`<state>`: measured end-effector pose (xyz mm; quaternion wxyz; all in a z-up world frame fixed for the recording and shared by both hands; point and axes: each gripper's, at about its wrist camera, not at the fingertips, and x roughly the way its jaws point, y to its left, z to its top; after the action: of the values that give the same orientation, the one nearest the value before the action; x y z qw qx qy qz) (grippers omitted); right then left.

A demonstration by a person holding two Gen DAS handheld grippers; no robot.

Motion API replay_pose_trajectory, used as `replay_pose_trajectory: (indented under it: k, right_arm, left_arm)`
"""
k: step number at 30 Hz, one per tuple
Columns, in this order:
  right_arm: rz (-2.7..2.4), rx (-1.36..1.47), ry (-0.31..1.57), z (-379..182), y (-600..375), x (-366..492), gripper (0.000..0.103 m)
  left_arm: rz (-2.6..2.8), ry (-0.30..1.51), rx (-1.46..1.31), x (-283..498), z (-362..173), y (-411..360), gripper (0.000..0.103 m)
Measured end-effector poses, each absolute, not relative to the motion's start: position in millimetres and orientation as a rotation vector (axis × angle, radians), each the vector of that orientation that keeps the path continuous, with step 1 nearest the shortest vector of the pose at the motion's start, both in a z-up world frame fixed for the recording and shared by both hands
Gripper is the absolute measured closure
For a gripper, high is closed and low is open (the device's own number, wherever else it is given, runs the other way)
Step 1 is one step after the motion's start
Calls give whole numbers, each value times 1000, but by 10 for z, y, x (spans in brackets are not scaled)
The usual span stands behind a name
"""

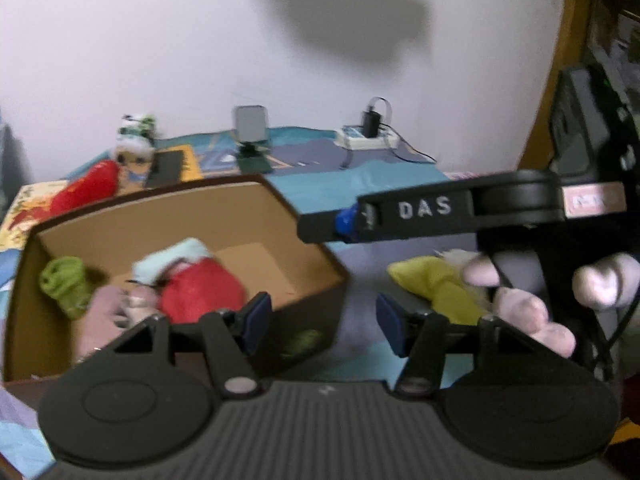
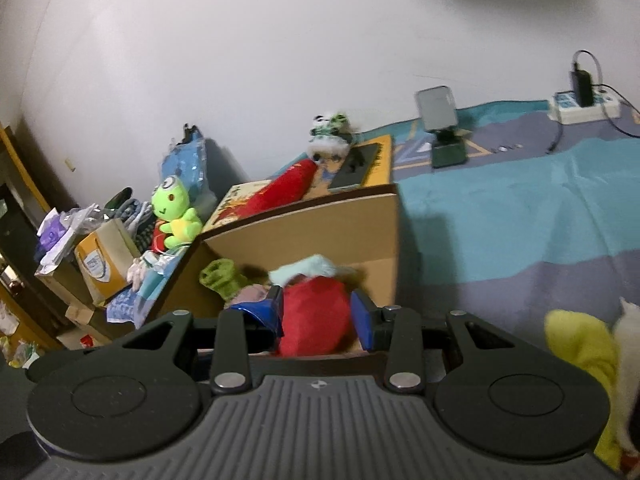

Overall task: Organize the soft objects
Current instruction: 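Move the right gripper back to the pile over the yellow towel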

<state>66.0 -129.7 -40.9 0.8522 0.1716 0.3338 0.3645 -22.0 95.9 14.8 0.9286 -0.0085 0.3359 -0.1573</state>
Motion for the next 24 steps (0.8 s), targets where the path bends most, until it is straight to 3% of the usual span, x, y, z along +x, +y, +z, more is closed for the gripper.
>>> replay_pose_trajectory:
  k: [24]
  right_arm:
    - [531, 391, 888, -1212, -2602, 672, 83]
  left_arm:
    - [-487, 884, 26, -87, -459, -327, 43]
